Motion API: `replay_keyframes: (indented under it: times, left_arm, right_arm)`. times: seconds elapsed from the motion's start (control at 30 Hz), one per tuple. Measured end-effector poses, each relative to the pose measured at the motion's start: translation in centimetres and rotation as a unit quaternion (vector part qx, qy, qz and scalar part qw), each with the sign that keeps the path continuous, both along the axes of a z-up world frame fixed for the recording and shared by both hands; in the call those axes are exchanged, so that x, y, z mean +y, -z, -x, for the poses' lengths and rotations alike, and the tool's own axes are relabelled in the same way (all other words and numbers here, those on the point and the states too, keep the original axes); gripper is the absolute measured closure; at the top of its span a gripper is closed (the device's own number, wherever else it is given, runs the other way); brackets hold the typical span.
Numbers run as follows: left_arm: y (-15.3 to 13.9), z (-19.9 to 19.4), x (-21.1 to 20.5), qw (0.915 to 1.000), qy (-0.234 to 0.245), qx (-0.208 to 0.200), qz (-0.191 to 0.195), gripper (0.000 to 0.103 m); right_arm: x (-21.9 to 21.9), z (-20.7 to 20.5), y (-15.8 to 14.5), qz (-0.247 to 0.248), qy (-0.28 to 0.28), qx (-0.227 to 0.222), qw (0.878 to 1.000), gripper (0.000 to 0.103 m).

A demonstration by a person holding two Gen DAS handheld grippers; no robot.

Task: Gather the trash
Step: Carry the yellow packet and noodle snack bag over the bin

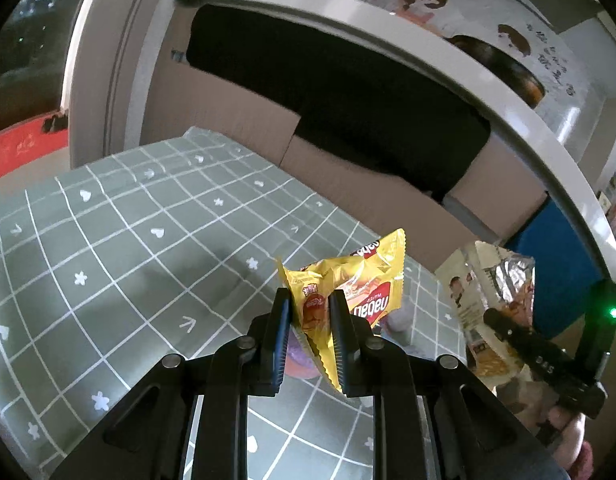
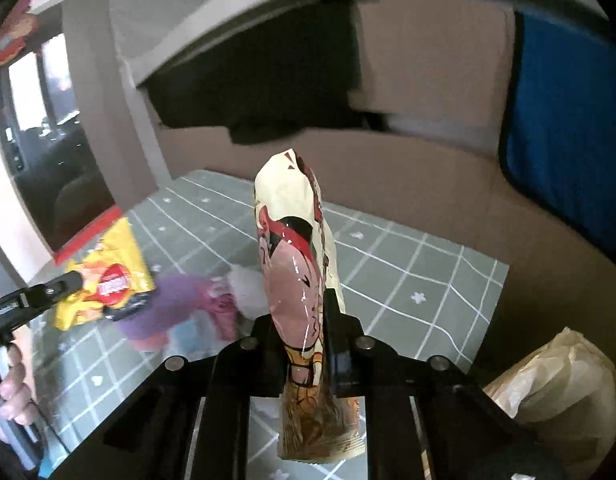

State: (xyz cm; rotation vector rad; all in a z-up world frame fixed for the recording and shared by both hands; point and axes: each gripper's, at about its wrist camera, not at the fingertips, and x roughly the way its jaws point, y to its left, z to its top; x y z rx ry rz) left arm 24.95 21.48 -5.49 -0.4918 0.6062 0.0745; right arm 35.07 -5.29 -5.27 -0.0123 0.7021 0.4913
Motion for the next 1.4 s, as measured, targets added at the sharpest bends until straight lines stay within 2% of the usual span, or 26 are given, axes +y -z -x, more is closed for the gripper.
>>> replay_keyframes:
  times: [0.27, 0.53, 0.83, 1.1, 1.4]
  left_arm:
    - [-3.3, 2.0, -2.5, 0.9988, 0.006, -0.031, -0.038, 0.083]
    - [-6.5, 3.4, -6.1, 0.9961, 0.026, -0.059, -0.061, 0.082]
    - [-9.2, 3.8, -12.8, 0.9885, 0.09, -0.085, -0.087, 0.082]
    - [-9.4, 2.8, -20.0, 0.9781, 0.16, -0.089, -0.099, 0.082]
    - [-7.4, 1.1, -25.9, 0.9681, 0.214, -0.074, -0.106, 0.082]
  right_arm:
    - [0.2, 3.5, -3.3, 0.005, -0.016, -0.041, 0.999, 0.089]
    - [-2.3, 7.8, -6.1, -0.002, -0.004, -0.087, 0.996, 0.089]
    - [-7.5, 10.5, -8.5, -0.022, 0.035, -0.118, 0.992, 0.089]
    - [-12.7, 12.7, -9.0, -0.018, 0.087, -0.132, 0.987, 0.089]
    - [-17.9, 13.2, -7.6, -0.021, 0.138, -0.121, 0.983, 0.089]
